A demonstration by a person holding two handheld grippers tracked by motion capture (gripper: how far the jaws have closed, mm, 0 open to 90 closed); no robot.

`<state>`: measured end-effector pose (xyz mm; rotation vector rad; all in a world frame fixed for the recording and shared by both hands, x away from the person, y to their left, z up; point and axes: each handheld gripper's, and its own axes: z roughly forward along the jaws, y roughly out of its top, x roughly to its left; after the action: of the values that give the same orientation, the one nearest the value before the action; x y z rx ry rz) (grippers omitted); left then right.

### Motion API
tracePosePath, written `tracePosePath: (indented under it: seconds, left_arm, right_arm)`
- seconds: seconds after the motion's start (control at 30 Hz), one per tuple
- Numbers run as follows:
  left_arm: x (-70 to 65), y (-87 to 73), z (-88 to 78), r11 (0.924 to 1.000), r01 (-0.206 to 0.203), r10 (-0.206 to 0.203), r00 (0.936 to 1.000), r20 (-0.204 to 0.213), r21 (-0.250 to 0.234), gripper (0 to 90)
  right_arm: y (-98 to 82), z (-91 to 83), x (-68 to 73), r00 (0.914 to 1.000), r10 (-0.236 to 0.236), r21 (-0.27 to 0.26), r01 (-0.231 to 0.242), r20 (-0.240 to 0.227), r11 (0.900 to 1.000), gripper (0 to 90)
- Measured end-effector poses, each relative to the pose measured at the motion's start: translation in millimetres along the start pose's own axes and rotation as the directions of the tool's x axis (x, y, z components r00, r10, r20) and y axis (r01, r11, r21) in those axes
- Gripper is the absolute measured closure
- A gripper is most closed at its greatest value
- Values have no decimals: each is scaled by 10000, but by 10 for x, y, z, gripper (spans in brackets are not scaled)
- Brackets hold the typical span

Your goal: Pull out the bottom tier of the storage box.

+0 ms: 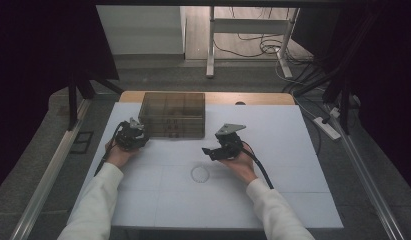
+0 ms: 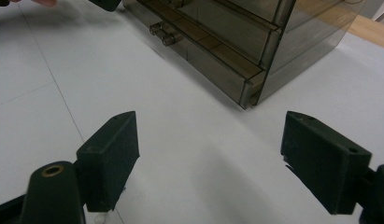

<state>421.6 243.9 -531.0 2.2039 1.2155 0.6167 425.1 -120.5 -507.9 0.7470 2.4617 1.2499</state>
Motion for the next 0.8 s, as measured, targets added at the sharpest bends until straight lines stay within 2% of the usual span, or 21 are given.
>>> tracePosePath:
  seconds: [0.23, 0.4, 0.8]
  left_arm:
    - [0, 7, -4, 9999, -78, 78, 9999, -97, -74, 652]
    - [4, 6, 0, 10000, -44, 43, 9999, -93, -73, 669]
    - [11, -1, 0, 10000, -65, 65, 9999, -100, 2, 697]
  right_arm:
    - [-12, 108, -5, 10000, -26, 241, 25, 12, 9997, 251]
    - [16, 204, -39, 9999, 127, 215, -128, 14, 9997, 347]
    - [79, 385, -94, 9982, 176, 250, -190, 581, 9995, 588]
